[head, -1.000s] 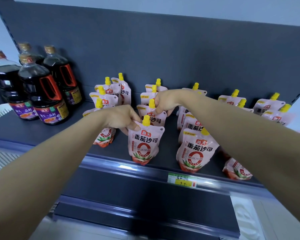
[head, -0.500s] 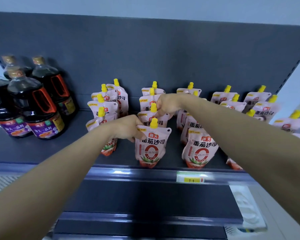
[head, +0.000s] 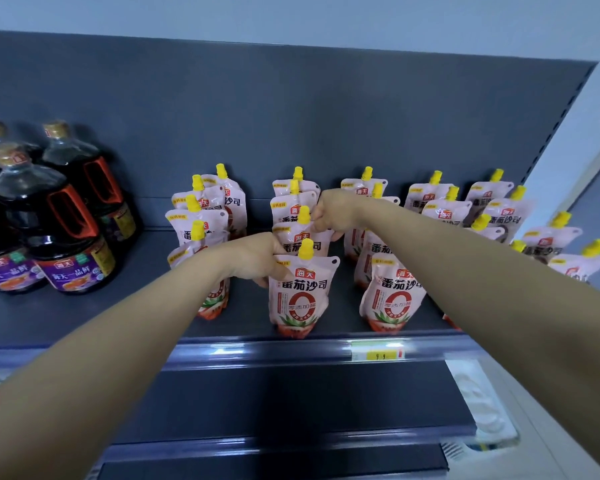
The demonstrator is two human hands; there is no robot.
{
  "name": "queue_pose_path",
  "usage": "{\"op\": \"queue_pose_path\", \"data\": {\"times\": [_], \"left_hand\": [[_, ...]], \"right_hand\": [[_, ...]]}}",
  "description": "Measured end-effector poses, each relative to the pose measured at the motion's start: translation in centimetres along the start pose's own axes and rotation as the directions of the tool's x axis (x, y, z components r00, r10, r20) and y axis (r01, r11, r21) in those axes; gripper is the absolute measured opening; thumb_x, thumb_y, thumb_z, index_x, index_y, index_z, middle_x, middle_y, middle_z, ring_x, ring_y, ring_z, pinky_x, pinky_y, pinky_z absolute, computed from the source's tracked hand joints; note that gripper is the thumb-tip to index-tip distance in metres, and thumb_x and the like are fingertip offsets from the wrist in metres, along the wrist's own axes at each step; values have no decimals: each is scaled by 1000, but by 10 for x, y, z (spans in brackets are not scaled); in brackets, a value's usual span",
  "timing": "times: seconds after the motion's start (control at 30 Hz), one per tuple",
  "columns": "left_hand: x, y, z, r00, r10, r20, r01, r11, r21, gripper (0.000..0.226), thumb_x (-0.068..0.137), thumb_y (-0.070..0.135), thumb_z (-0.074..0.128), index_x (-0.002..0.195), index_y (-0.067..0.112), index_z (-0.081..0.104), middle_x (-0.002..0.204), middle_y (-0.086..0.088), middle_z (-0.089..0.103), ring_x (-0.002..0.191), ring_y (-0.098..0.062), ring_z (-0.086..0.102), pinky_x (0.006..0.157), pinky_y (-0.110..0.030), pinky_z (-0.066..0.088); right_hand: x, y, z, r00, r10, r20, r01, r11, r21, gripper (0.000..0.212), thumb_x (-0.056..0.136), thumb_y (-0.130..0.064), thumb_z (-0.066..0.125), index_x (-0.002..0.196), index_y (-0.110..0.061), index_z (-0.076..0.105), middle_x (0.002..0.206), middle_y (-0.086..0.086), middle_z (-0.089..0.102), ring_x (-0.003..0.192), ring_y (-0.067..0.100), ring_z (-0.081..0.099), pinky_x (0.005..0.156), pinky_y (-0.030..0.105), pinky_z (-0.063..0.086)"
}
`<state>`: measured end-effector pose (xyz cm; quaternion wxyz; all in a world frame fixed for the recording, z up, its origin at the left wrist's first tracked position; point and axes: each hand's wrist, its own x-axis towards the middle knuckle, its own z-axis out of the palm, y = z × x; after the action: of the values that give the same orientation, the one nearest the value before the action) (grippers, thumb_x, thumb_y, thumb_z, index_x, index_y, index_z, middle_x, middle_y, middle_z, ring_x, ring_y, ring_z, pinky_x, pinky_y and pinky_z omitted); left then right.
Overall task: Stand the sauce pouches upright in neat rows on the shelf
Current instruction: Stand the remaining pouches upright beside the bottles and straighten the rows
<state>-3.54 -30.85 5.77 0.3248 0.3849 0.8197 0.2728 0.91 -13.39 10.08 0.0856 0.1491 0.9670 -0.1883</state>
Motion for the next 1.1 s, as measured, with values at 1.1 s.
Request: {"op": "queue_pose_path", "data": {"times": [1.1], "left_hand": [[-8, -10, -20, 990, 96, 106, -94, 995, -23, 40, 87, 39, 56, 113, 11, 66, 110, -4, 70, 99, -17, 67, 86, -33, 56]], "right_hand": [[11, 6, -4, 987, 38, 158, -67, 980, 187, 30, 86, -17, 63, 114, -5, 64, 112, 6, 66, 93, 18, 66, 74, 27, 58]]}}
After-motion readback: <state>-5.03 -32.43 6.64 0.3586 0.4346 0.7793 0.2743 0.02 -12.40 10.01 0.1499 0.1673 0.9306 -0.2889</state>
